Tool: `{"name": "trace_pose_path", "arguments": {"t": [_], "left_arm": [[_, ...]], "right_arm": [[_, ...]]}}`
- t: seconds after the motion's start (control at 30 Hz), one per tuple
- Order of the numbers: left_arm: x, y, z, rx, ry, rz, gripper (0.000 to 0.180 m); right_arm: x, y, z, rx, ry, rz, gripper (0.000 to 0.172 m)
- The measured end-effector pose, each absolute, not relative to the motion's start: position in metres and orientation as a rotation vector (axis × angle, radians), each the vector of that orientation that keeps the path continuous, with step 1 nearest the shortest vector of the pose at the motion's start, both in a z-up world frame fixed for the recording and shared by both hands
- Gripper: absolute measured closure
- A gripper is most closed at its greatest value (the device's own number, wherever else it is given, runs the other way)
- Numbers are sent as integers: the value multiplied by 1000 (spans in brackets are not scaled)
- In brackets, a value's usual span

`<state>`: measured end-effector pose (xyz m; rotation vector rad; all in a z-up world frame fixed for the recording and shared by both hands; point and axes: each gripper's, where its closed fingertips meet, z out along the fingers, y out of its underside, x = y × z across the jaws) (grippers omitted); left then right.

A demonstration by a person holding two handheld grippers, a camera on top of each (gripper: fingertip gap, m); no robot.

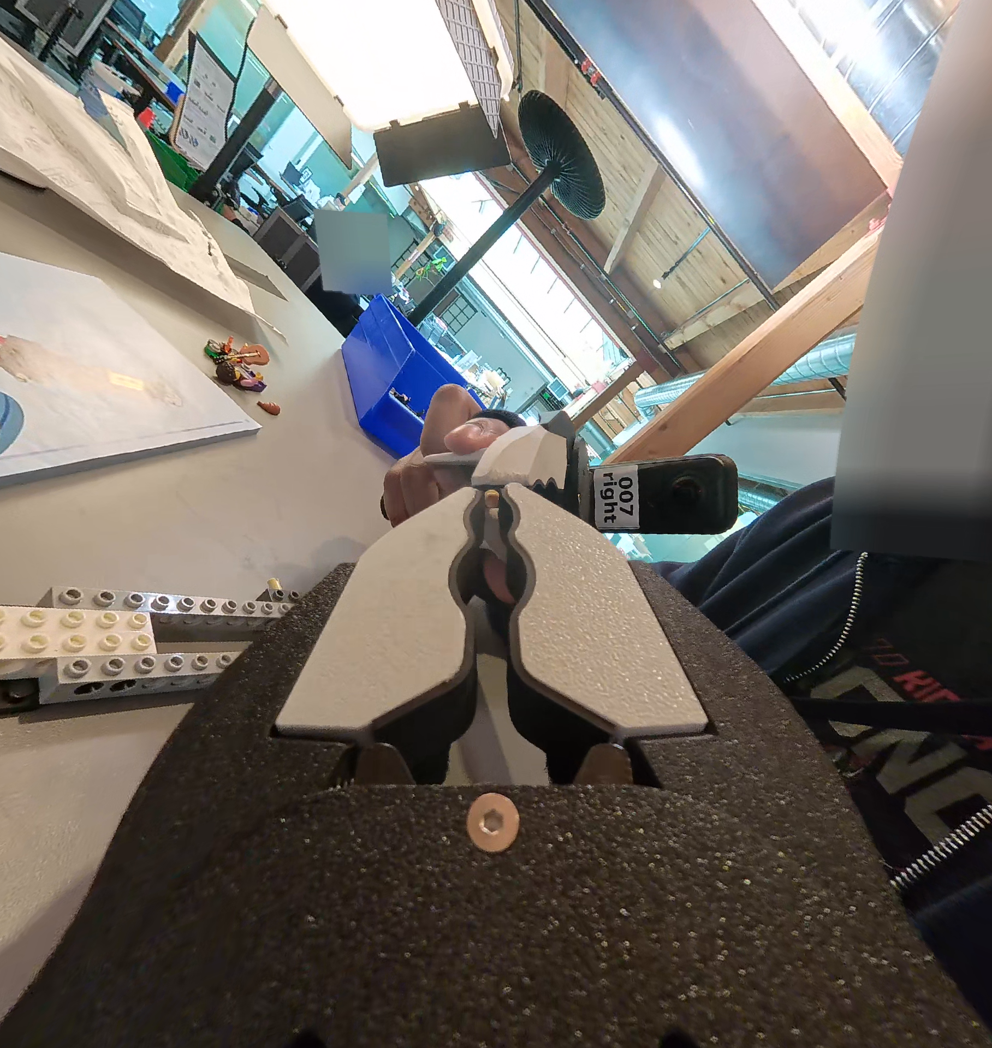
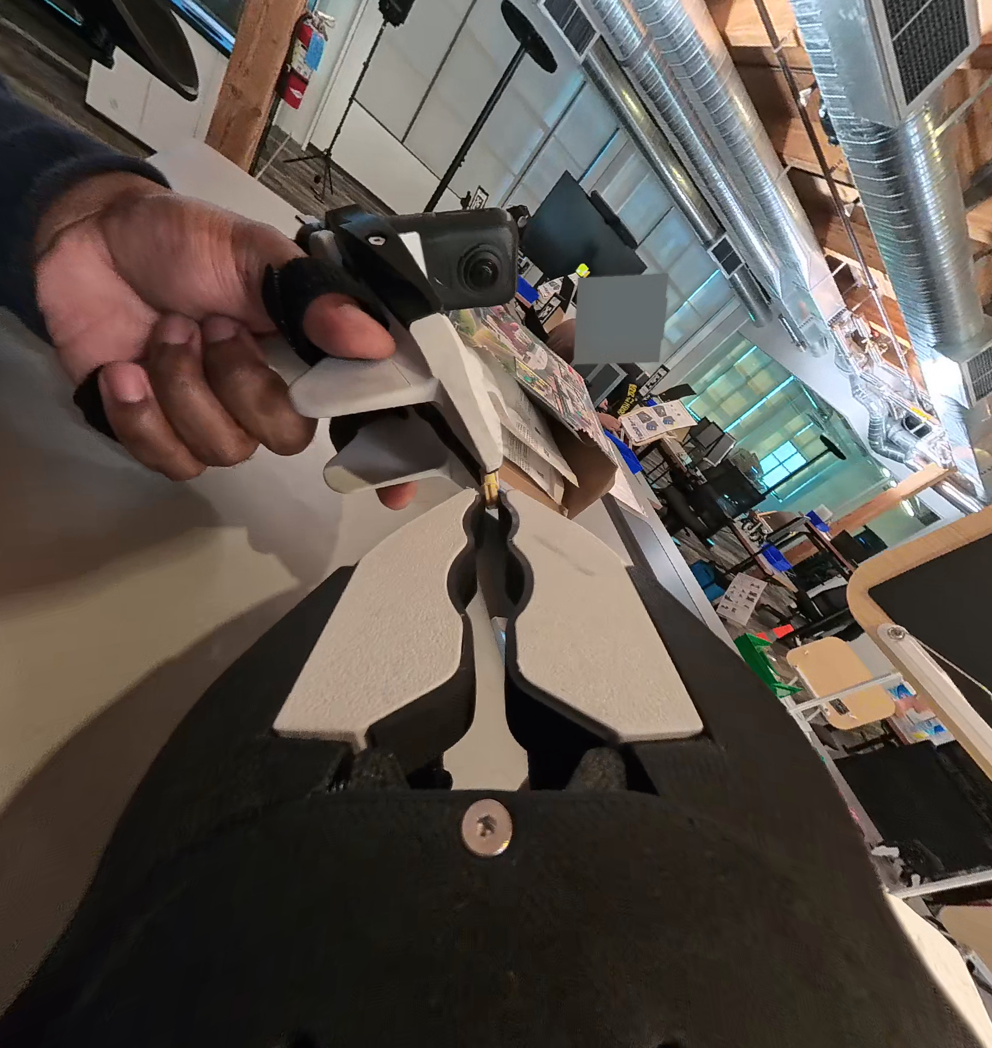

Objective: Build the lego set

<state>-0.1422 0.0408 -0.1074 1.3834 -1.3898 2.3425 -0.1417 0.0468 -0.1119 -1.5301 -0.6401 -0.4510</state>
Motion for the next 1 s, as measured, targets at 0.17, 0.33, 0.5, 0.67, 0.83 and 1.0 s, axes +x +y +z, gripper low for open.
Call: {"name": "trace_pose_path", "arguments": {"t": [0.17,0.33,0.5,0.67,0.83,1.0], "left_arm": [[-142,40,-110,1392,-1410,2313,176],[-143,38,-112,1393,-1439,2283,176],[-143,37,-116,1405,-1463,2258,176],[-144,38,-120,1418,-1506,2246,176],[-146,49,-137,1516,-1686,2176,176],[-151,55,-159,1553,-2051,2022,176]], "right_arm": [[-142,46,-115,-1538,-671,-467,167],[-143,45,-117,-1543,-688,-455,168],[-143,45,-119,-1552,-701,-448,168],[-140,39,-124,-1594,-723,-395,156],[-95,19,-154,-1800,-700,-337,146],[-67,8,-201,-2035,-710,-327,146]]}}
